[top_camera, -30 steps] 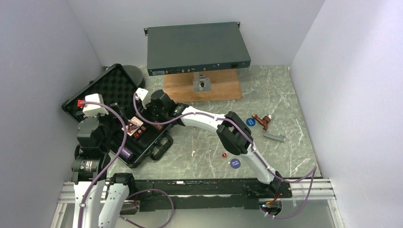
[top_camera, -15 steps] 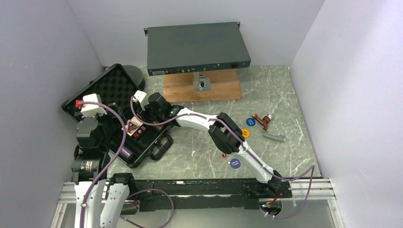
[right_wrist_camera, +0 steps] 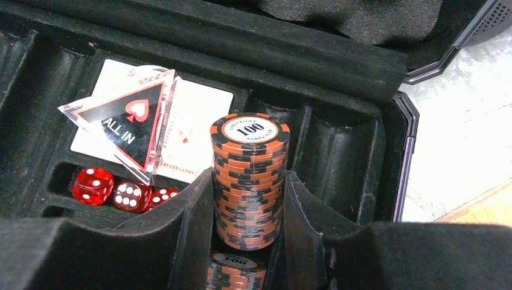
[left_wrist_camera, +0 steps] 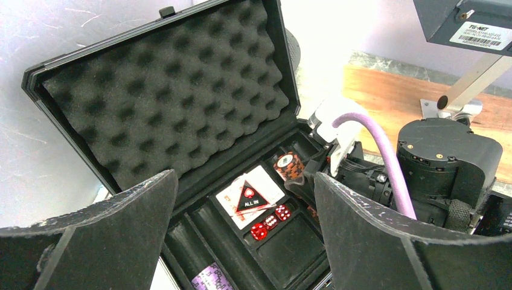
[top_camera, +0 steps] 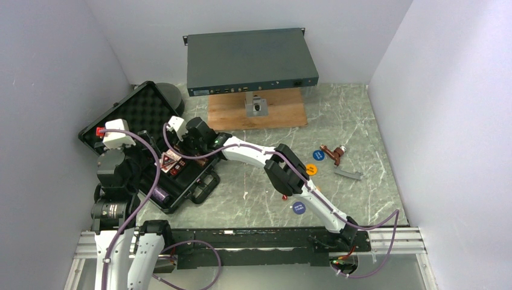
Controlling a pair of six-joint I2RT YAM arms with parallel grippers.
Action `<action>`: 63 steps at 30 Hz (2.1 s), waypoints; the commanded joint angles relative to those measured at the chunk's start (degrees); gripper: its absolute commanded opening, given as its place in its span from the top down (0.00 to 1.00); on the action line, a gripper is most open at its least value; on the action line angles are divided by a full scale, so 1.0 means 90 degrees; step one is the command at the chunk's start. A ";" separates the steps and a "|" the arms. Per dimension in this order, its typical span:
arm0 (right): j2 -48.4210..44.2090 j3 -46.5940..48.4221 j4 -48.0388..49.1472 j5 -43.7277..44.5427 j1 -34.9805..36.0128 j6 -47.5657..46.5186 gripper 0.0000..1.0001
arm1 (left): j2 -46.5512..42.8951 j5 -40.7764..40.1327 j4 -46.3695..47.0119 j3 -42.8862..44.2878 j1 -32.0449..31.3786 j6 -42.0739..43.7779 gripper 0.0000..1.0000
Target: Pack up texas hold em set
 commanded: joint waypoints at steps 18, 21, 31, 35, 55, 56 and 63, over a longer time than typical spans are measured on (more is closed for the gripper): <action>0.0104 0.0489 -0.0432 0.0565 -0.0144 0.0313 1.00 | 0.0103 0.0059 0.0126 0.0092 0.0081 -0.0052 0.10; 0.0135 0.0578 -0.0560 0.0687 -0.0146 0.0266 1.00 | 0.0110 0.0041 0.0129 0.0089 0.0088 -0.0059 0.10; 0.0288 0.0764 -0.0850 0.0920 -0.0144 0.0313 0.98 | 0.0135 0.0040 0.0126 0.0091 0.0105 -0.0051 0.10; 0.0181 0.0537 -0.0806 0.1066 -0.0147 0.0305 0.96 | 0.0136 0.0063 0.0137 0.0082 0.0137 -0.0058 0.10; -0.0659 0.0004 -0.0326 0.1044 -0.0124 0.0655 0.34 | 0.0175 0.0057 0.0138 0.0081 0.0139 -0.0046 0.10; -0.0731 -0.0082 -0.0208 0.1048 -0.0124 0.0675 0.34 | 0.0175 0.0057 0.0139 0.0079 0.0139 -0.0049 0.10; -0.1066 -0.0365 0.0097 0.0931 -0.0124 0.0816 0.35 | 0.0193 0.0065 0.0131 0.0082 0.0142 -0.0057 0.10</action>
